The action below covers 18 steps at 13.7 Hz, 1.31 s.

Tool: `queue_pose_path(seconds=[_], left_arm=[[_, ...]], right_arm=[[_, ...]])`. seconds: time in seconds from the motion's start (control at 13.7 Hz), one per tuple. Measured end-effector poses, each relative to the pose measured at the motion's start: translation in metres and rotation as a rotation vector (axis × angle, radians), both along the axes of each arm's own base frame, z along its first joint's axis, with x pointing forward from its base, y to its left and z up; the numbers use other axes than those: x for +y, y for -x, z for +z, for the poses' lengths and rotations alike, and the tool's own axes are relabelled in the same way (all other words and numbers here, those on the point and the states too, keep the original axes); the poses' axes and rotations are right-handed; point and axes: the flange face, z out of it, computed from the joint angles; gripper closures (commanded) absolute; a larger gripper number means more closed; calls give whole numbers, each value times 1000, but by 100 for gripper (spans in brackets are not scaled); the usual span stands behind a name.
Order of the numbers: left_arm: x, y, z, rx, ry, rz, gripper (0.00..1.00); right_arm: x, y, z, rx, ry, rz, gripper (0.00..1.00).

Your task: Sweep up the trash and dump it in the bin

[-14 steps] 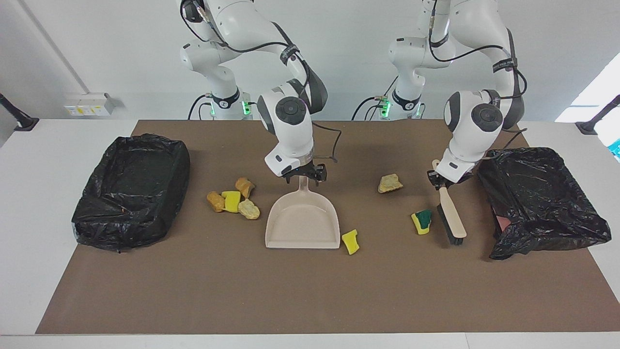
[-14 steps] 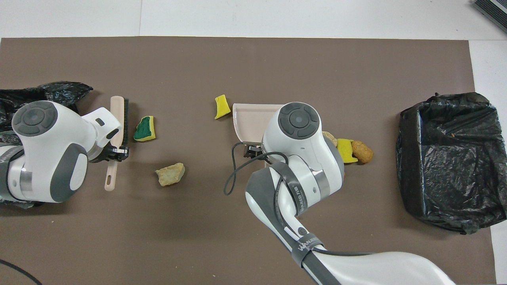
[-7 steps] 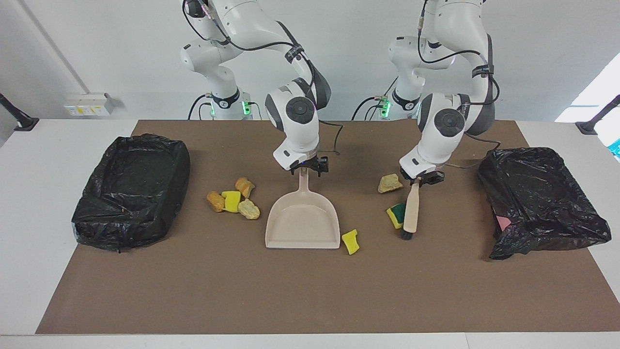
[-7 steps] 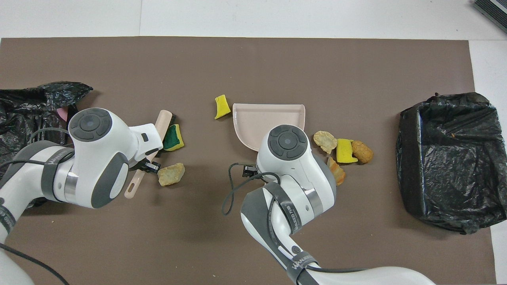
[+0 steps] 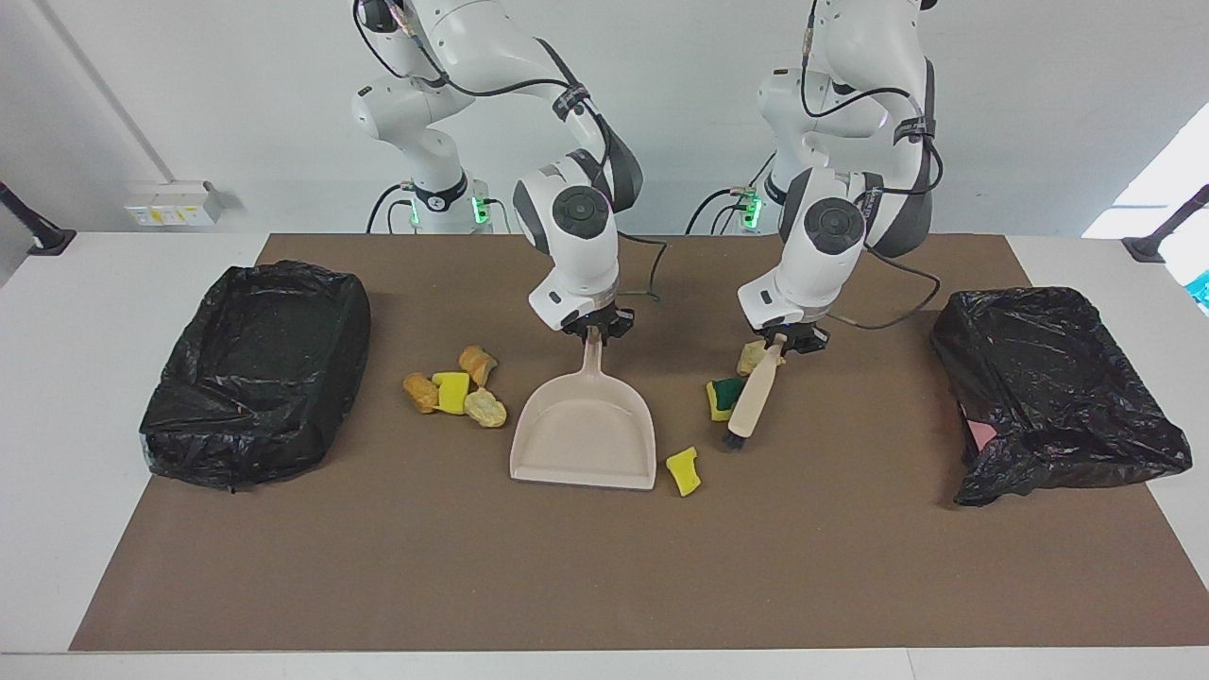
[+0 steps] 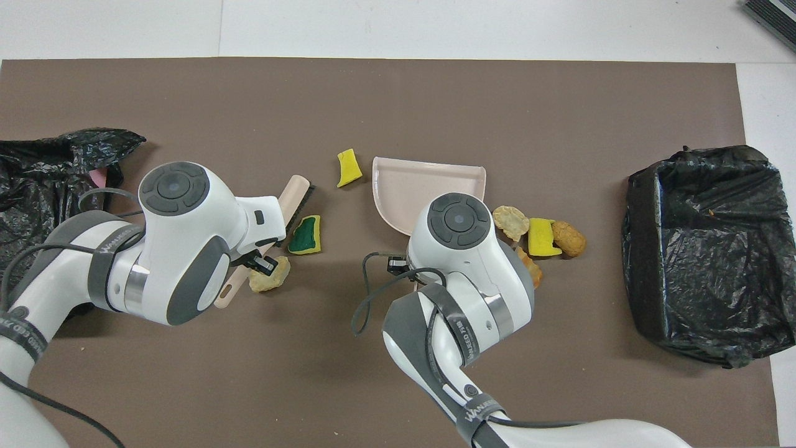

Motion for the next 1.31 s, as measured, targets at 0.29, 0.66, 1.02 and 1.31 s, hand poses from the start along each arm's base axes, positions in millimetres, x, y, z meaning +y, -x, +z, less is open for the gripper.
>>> queue_pose_path(seconds=[0.29, 0.66, 1.02, 1.31], left_arm=[[-16, -42, 21, -72, 25, -1, 100], [-16, -76, 9, -168, 60, -60, 100], [-43, -104, -10, -217, -4, -207, 100], [-76, -108, -31, -212, -72, -390, 100]], right_arm=[[-62, -20, 52, -25, -55, 195, 100], [-120, -27, 77, -46, -72, 773, 100], [-126, -30, 64, 17, 70, 1265, 100], [-120, -31, 40, 74, 49, 1463, 100]])
